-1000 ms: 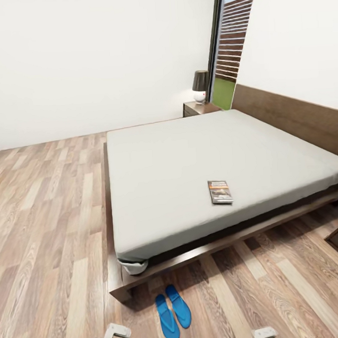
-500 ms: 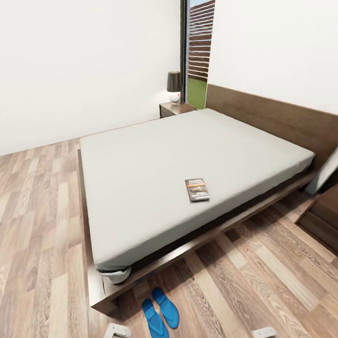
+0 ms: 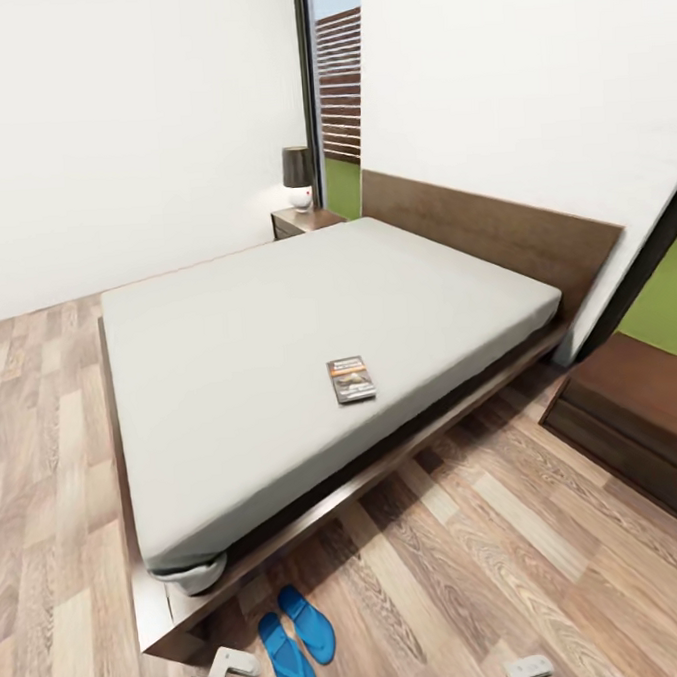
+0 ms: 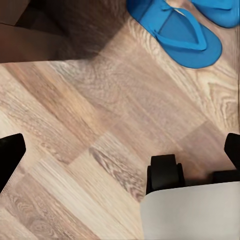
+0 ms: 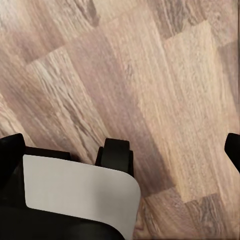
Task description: In the bedroom, move the book from the bed onto either nightstand, and place the two sandals side by side next to the bed.
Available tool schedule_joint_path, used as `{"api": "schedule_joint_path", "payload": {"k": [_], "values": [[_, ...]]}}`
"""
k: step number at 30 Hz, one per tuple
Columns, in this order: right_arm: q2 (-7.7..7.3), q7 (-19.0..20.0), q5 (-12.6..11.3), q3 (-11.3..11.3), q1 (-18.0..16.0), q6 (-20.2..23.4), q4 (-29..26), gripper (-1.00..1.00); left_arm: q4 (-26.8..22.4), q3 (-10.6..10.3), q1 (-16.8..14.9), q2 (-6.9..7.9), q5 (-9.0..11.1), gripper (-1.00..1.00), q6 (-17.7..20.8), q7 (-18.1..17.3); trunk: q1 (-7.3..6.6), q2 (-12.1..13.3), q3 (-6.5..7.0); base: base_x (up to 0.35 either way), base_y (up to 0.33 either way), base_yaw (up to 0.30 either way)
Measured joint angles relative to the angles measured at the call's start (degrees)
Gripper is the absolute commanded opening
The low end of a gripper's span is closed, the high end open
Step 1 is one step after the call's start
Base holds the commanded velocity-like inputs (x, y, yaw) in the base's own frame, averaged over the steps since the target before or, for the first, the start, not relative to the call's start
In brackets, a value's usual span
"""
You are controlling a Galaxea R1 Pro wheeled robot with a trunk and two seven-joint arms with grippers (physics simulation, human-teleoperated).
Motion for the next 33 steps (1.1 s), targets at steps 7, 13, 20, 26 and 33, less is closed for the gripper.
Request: {"api": "schedule_joint_path", "payload": {"k": [7,13,20,26,33], "values": [[0.0,0.0,0.0,0.0,0.0,0.0,0.0,1.0,0.0,0.0,0.0,0.0,0.0,1.0,0.0,0.1,0.0,0.0,0.0,0.0,0.0,-0.297],[0.04,0.0,0.0,0.0,0.0,0.0,0.0,1.0,0.0,-0.1,0.0,0.0,0.0,1.0,0.0,0.1,0.0,0.0,0.0,0.0,0.0,-0.297],[0.02,0.0,0.0,0.0,0.0,0.0,0.0,1.0,0.0,-0.1,0.0,0.0,0.0,1.0,0.0,0.1,0.0,0.0,0.0,0.0,0.0,-0.297],[0.01,0.0,0.0,0.0,0.0,0.0,0.0,1.0,0.0,-0.1,0.1,0.0,0.0,1.0,0.0,0.1,0.0,0.0,0.0,0.0,0.0,-0.297],[0.0,0.0,0.0,0.0,0.0,0.0,0.0,1.0,0.0,-0.1,0.1,0.0,0.0,1.0,0.0,0.1,0.0,0.0,0.0,0.0,0.0,-0.297]]}}
